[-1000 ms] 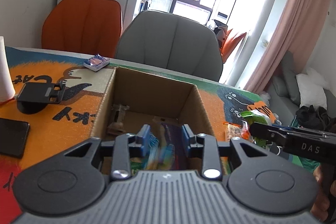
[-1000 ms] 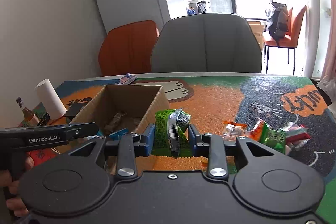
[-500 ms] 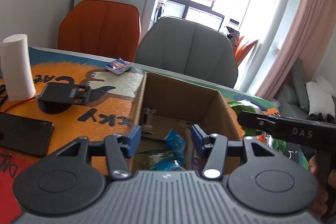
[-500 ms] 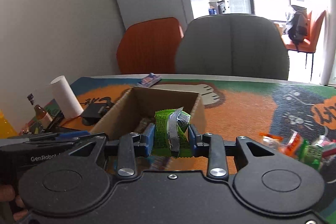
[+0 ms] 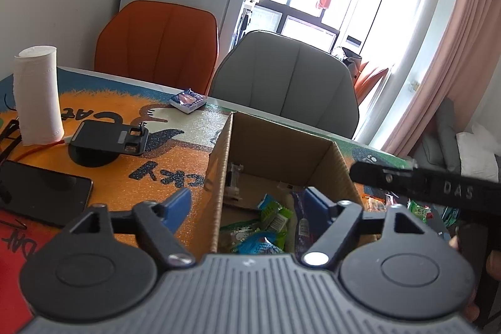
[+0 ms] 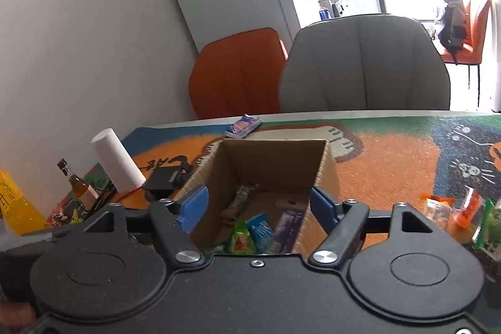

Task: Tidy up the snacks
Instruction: 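Carry both packs over the cardboard box and open both grippers to drop them, then move both tools back over the remaining snacks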

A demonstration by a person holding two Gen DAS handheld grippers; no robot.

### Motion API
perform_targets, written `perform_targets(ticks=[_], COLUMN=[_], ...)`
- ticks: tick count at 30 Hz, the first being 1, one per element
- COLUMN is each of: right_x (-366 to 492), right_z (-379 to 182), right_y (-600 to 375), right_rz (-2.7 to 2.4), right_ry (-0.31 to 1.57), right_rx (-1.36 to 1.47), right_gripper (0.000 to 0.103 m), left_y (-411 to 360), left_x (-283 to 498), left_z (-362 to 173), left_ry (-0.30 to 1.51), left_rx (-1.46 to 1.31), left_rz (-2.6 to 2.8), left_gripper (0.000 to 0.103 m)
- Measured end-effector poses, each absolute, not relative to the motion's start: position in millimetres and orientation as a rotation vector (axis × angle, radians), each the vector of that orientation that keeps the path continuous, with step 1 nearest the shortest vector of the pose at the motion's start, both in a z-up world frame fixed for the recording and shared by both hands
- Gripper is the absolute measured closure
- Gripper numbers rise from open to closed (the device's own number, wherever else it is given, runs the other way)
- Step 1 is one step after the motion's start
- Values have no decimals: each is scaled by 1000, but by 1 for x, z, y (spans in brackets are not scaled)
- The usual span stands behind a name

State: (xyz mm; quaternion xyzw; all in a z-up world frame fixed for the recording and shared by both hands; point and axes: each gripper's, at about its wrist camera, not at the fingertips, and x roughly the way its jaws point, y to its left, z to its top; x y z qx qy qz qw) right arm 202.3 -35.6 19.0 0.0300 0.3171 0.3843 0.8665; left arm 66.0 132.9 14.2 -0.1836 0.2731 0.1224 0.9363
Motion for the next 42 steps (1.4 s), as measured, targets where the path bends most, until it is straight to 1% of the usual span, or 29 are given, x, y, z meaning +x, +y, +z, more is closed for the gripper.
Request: perform_targets(ticks=[2, 7, 13, 15, 17, 42], right_x=[201, 197, 195, 194, 195, 210], right_z=[17, 16, 17, 17, 17, 4], right_y=[-39, -52, -71, -78, -86, -183], right_rz=[791, 767, 746, 735, 728, 590], right_ry=[669, 678, 677, 682, 687, 747], right_rx=[57, 41, 38, 38, 46, 92], right_gripper=[27, 22, 11, 2, 0, 0], left_y=[131, 125, 111, 105, 98, 17], left_x=[66, 70, 76, 78, 81, 120], left_z=[14, 15, 17, 18, 19, 21], left_ry=[561, 570, 588, 601, 620, 722], left_rx=[-379, -378, -353, -338, -321, -247], left_rz=[248, 238, 220, 208, 195, 48], left_gripper=[18, 14, 10, 9, 9, 9])
